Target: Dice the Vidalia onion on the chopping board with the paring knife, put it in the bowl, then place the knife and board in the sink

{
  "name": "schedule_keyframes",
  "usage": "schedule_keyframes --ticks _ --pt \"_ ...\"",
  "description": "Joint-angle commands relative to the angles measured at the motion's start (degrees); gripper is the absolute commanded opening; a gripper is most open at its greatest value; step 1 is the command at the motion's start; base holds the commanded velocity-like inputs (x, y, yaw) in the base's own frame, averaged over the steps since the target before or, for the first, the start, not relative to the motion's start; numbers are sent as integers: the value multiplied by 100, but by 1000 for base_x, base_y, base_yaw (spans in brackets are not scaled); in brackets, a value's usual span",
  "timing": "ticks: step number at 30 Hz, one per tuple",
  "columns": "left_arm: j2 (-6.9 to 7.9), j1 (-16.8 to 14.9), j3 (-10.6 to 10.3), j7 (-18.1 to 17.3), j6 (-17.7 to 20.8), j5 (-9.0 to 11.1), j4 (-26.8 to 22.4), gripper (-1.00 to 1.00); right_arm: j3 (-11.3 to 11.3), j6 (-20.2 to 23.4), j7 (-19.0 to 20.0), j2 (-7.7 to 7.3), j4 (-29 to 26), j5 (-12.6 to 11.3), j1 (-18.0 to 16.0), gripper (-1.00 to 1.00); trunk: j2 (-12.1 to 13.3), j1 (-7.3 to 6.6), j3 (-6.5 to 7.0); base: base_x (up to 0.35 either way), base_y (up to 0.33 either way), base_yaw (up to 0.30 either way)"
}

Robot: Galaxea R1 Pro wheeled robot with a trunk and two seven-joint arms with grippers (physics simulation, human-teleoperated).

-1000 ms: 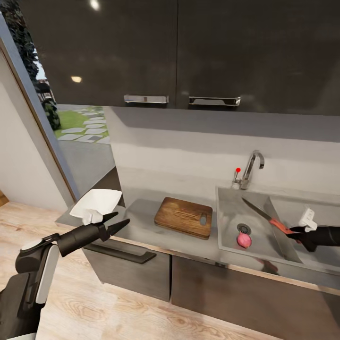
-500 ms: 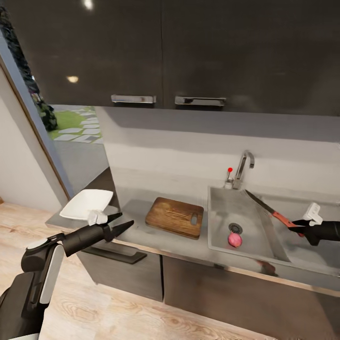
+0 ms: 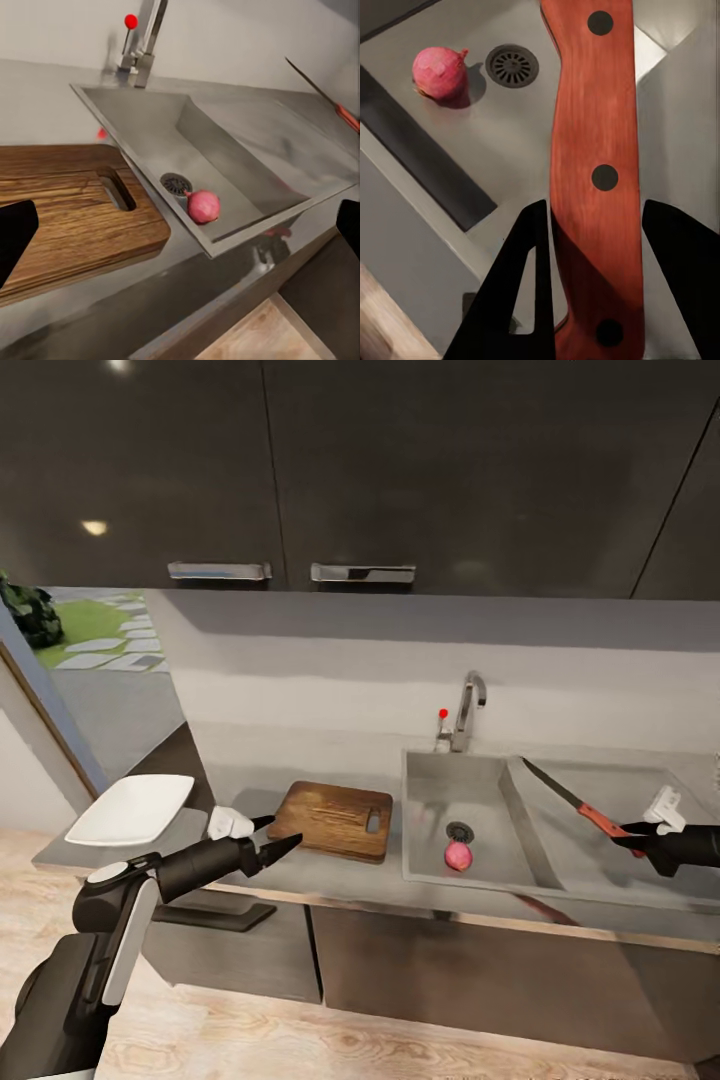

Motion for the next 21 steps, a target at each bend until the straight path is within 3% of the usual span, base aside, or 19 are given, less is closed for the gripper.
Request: schedule_keyframes --ticks 1,6,10,13,17,21 --pt "2 -4 1 -6 42 28 -2 100 29 51 -5 -9 1 -61 -17 -100 -13 4 -13 0 0 -74" --pt "2 -4 -59 -15 52 28 -2 100 20 63 -21 -7 1 -59 -17 -100 -13 4 -13 0 0 -27" --pt "2 -5 -162 -6 50 28 -2 100 -215 95 -29 -7 1 -58 -17 -100 -13 4 -13 0 0 -4" --pt "5 -5 -187 18 46 28 -2 100 -368 341 -27 -6 1 -60 -17 -100 -13 4 -13 0 0 0" --pt "16 -4 -192 24 46 28 -2 100 -402 711 -27 -7 1 -61 -17 -100 -13 4 -13 0 0 -29" --pt "12 -4 -193 32 46 28 -2 100 -419 817 -25 -3 -4 -61 -17 -100 -13 4 -13 0 0 -124"
